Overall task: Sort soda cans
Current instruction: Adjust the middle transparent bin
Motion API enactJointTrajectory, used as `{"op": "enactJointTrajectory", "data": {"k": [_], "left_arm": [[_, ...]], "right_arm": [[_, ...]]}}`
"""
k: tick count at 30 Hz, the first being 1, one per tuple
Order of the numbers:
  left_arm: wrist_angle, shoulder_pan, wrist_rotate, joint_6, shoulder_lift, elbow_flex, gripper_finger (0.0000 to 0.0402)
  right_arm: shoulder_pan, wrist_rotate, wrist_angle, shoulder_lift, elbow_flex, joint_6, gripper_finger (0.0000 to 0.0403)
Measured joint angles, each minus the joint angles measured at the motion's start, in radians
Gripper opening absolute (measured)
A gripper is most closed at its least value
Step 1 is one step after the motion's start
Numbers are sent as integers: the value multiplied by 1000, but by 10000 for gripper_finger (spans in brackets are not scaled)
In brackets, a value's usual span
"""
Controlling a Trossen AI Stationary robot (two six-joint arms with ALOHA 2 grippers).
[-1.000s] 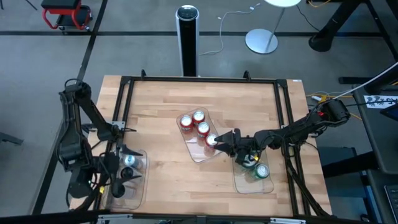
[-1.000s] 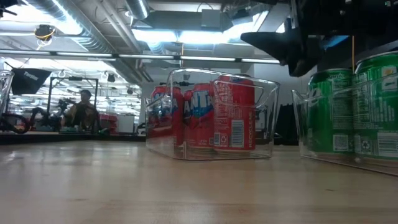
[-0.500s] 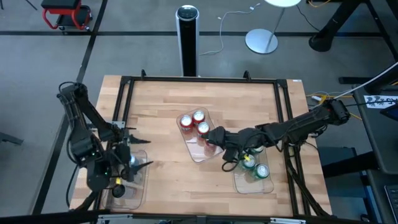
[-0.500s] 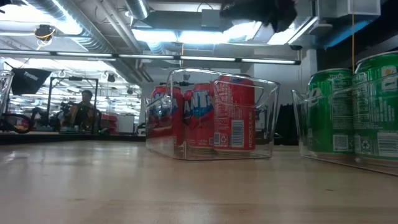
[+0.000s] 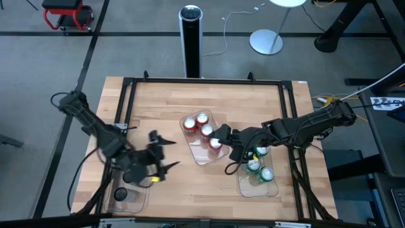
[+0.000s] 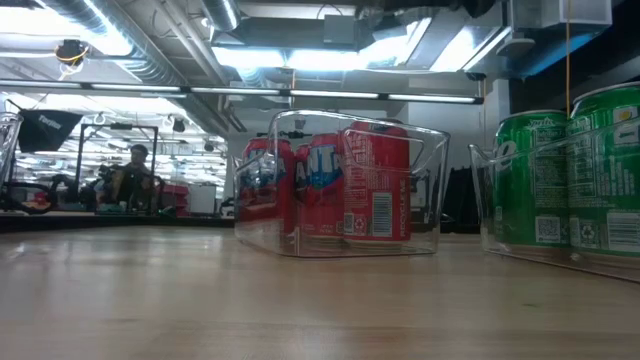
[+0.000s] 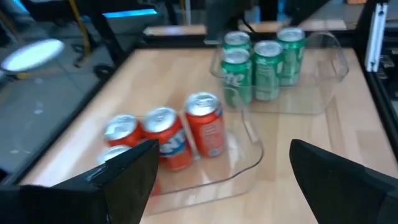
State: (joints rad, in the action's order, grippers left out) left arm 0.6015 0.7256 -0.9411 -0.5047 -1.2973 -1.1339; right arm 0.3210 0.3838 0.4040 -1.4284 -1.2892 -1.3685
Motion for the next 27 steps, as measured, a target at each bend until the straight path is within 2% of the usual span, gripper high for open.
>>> {"op": "enactJointTrajectory", "data": {"k": [8, 14, 20, 27], "left_arm": [[-149, -258, 361, 112, -124, 0, 347], [-277, -362, 585, 175, -225, 0, 347], [-299, -420, 625, 171, -323, 0, 347], [-351, -434, 692, 174, -413, 0, 347]], "right_arm": [[0, 0, 67, 0, 0, 25, 376], [0, 0, 135, 0, 0, 38, 376], [0, -3, 155, 0, 0, 57, 376], [0, -17, 156, 0, 0, 62, 376]]}}
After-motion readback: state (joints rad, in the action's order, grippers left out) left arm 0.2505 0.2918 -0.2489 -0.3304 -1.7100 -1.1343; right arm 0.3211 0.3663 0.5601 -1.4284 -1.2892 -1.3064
